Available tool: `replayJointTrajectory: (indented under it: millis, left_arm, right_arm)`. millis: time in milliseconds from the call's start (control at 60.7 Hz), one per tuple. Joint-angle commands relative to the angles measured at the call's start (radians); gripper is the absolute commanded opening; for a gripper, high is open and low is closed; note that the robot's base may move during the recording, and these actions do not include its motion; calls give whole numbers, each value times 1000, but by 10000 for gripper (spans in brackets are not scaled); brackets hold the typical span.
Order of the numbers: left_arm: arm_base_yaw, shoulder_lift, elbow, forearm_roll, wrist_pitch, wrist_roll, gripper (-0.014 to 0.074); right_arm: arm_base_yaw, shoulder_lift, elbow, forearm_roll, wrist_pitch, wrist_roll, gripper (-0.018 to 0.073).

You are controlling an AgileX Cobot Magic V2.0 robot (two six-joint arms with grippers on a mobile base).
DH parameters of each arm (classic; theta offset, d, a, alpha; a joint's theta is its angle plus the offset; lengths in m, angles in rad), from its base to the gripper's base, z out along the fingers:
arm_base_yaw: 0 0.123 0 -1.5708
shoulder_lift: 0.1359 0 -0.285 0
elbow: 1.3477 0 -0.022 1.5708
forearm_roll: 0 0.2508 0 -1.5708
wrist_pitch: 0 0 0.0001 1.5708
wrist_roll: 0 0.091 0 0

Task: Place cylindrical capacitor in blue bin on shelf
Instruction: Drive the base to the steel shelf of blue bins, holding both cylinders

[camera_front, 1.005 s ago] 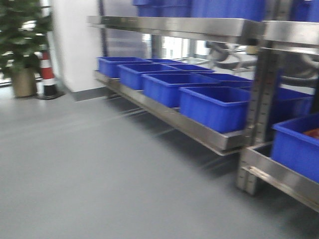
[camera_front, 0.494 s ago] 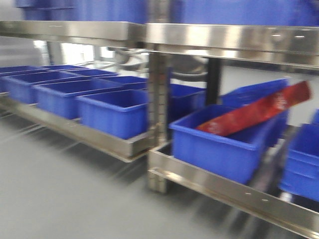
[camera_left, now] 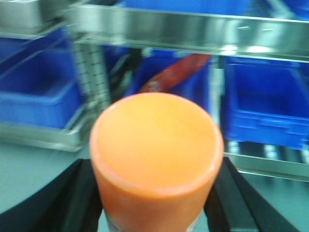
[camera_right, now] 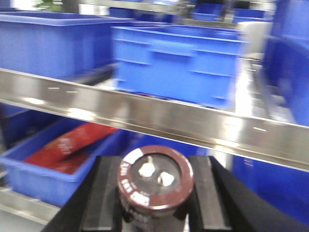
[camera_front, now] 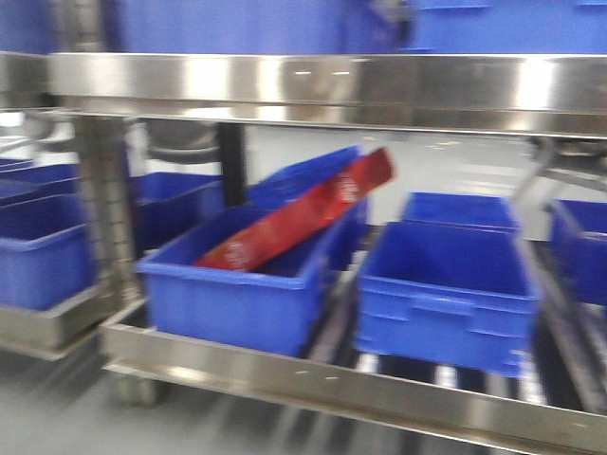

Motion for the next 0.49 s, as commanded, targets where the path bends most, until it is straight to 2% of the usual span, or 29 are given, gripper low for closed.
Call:
replayJointTrajectory:
  millis: [0,478]
  left_arm:
    - [-3,-4,-2,-1,-18,-2,-111]
    - [-3,-4,-2,-1,-18,-2,-111]
  right_arm:
    - [-1,-2,-1,0,-25,-3,-100]
    - [-1,-2,-1,0,-25,-3,-100]
